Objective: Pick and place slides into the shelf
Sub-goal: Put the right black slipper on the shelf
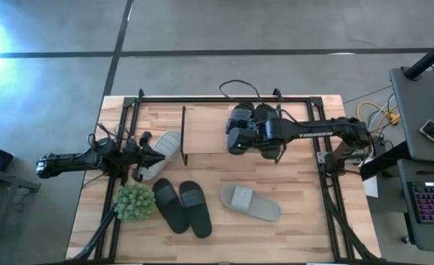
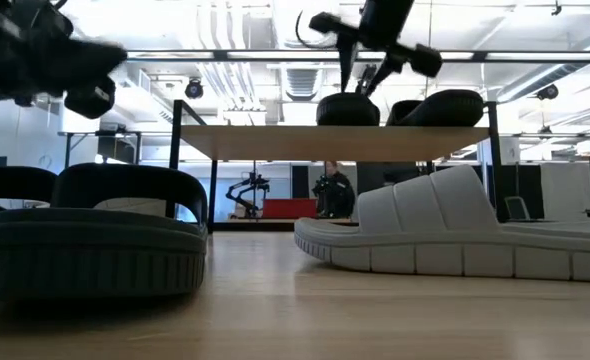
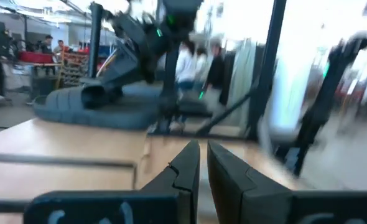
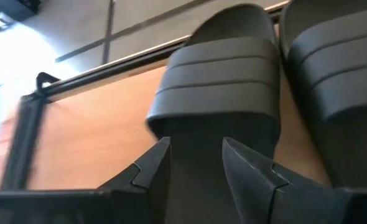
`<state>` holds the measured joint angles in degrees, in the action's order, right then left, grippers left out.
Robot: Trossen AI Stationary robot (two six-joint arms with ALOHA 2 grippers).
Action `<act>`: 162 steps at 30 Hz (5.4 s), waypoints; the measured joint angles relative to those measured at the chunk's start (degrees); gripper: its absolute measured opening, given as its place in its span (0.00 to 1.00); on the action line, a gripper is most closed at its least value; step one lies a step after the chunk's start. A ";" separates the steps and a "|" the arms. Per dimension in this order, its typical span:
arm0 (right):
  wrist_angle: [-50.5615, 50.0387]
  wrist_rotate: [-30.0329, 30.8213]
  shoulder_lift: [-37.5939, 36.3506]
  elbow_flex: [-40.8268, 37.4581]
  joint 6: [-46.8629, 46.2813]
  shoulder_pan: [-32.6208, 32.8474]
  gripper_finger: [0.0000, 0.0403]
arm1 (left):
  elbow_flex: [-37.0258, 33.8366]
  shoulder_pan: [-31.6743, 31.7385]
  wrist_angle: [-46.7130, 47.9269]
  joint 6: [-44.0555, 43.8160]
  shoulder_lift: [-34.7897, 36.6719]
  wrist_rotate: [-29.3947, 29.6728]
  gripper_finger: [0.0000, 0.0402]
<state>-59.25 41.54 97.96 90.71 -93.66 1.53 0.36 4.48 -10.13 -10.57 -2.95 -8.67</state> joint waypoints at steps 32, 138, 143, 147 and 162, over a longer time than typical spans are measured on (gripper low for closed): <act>-10.92 5.79 -2.21 22.74 20.38 15.10 0.24 | 17.38 -0.03 -10.06 -11.43 -18.73 16.07 0.04; -30.71 -8.68 -10.78 10.89 11.36 14.57 0.08 | 76.12 13.99 35.60 19.90 -88.62 -0.44 0.00; -30.24 -22.00 -15.68 -1.59 12.38 10.36 0.02 | 74.08 12.22 37.11 17.88 -82.53 -0.90 0.00; -26.01 -29.52 -17.73 -7.04 8.92 14.09 0.02 | 73.19 11.59 36.53 16.83 -79.52 -0.92 0.00; -20.86 -24.06 -16.43 -13.26 2.20 16.51 0.02 | 71.14 10.18 25.68 15.40 -82.93 -2.77 0.00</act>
<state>-80.11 17.48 81.52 77.45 -91.46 18.03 71.50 14.66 15.55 4.83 -85.88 -11.43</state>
